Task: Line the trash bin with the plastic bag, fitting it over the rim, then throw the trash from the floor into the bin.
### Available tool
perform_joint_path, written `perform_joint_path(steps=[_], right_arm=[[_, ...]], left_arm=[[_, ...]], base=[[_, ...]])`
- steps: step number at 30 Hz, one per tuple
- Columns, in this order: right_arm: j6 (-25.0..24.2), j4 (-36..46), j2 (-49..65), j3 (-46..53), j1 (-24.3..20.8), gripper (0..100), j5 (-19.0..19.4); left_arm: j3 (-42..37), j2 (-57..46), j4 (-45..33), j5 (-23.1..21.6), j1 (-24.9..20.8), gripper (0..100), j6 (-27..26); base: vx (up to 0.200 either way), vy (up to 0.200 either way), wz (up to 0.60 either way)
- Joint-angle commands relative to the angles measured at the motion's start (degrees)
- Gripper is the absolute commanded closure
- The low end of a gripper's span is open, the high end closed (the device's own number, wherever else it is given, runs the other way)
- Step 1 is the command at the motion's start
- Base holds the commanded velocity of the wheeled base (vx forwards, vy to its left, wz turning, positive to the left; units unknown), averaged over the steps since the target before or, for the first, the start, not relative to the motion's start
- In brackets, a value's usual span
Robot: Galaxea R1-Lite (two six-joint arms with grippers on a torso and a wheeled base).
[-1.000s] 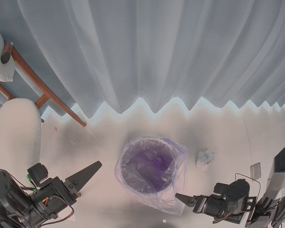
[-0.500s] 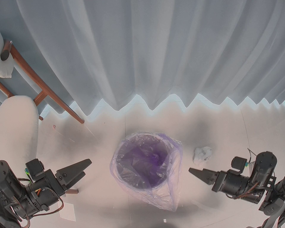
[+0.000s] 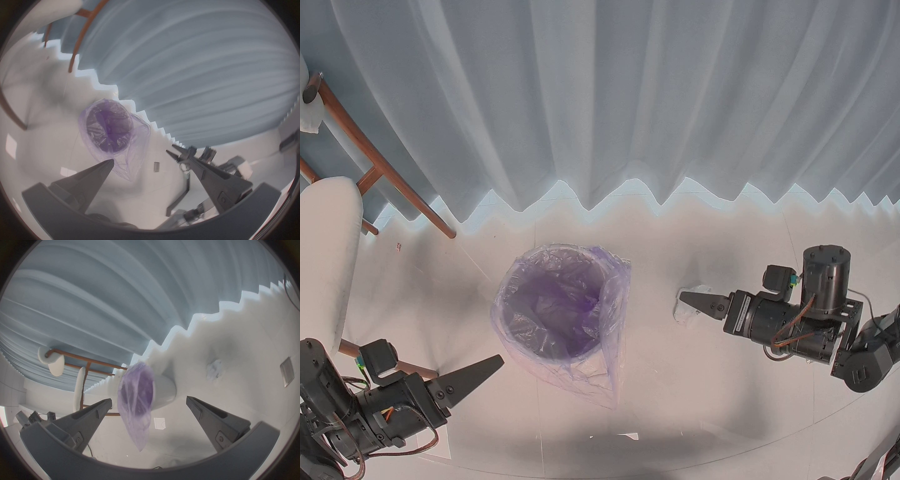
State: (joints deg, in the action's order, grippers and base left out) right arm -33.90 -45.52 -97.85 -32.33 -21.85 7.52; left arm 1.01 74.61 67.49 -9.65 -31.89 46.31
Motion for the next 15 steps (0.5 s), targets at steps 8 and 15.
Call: perform_joint_path(steps=[8, 15], right_arm=[[1.29, 5.53, -1.02, -7.75, -2.76, 0, 0.12], [1.56, 5.62, -1.11, -5.99, -2.94, 0, -1.28]], left_arm=[[-0.84, 2.65, -1.92, -1.77, 0.51, 0, -8.17], [-0.22, 4.85, -1.83, -1.77, 0.25, 0, -8.52]], base=[[0.000, 0.200, 0.00], [0.000, 0.200, 0.00]])
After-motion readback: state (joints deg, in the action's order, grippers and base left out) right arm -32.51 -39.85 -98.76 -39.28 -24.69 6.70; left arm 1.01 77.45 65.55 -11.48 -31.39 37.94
